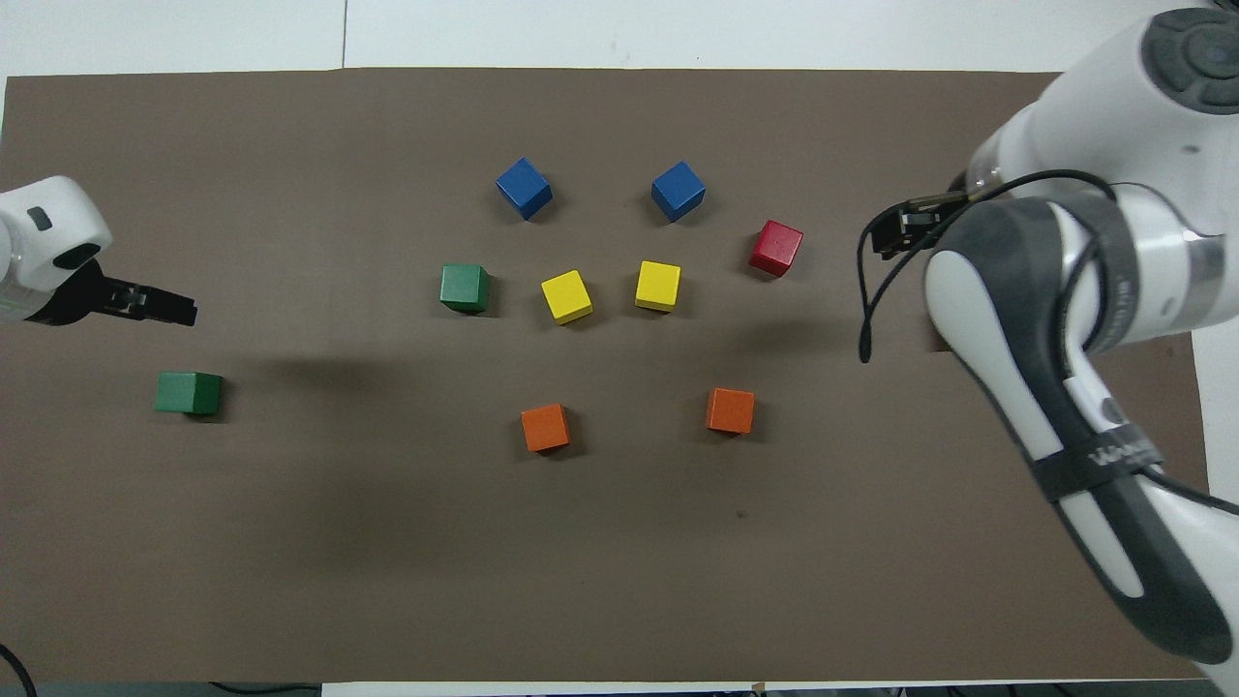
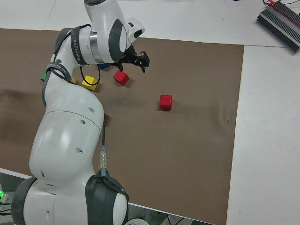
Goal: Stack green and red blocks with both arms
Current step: 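Grasp the other green with the left gripper while the right gripper grasps red, then lift green with the left gripper while the right gripper lifts the red block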
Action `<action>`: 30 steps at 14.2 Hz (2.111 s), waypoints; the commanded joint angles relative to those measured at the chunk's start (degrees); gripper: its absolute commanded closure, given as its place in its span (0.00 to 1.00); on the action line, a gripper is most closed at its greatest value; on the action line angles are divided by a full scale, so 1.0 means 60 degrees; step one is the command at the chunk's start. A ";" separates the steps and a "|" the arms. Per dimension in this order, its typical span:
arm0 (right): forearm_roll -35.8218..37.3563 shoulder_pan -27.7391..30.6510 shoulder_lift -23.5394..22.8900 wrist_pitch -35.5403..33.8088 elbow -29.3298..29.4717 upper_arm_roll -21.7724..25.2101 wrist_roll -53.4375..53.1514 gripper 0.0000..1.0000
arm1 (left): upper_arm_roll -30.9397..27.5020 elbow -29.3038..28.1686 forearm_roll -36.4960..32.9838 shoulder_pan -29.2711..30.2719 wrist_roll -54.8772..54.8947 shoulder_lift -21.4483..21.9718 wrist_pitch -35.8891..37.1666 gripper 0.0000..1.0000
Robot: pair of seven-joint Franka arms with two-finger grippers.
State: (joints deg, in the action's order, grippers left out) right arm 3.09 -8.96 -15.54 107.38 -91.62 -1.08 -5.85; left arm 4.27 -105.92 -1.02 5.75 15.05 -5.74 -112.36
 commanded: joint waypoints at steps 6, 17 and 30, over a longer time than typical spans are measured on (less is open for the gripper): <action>0.0365 -0.0734 -0.0647 0.1834 0.0036 -0.0157 0.3158 0.00 | -0.0096 0.1759 0.0492 -0.2554 -0.1863 -0.1737 -0.0021 0.00; 0.0379 -0.1158 -0.1468 0.3462 -0.0491 -0.0171 0.6556 0.01 | -0.0125 0.1951 0.0902 -0.3800 -0.2904 -0.3173 -0.1473 0.00; 0.0232 -0.0836 -0.2580 0.2757 0.0563 -0.0303 0.6966 0.06 | -0.0169 0.0925 0.0184 -0.4152 -0.3475 -0.3379 -0.2762 0.00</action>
State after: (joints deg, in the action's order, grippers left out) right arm 4.64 -14.76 -28.59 124.74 -91.33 -1.91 34.04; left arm 4.33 -98.39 1.24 -17.95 -4.49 -26.58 -126.82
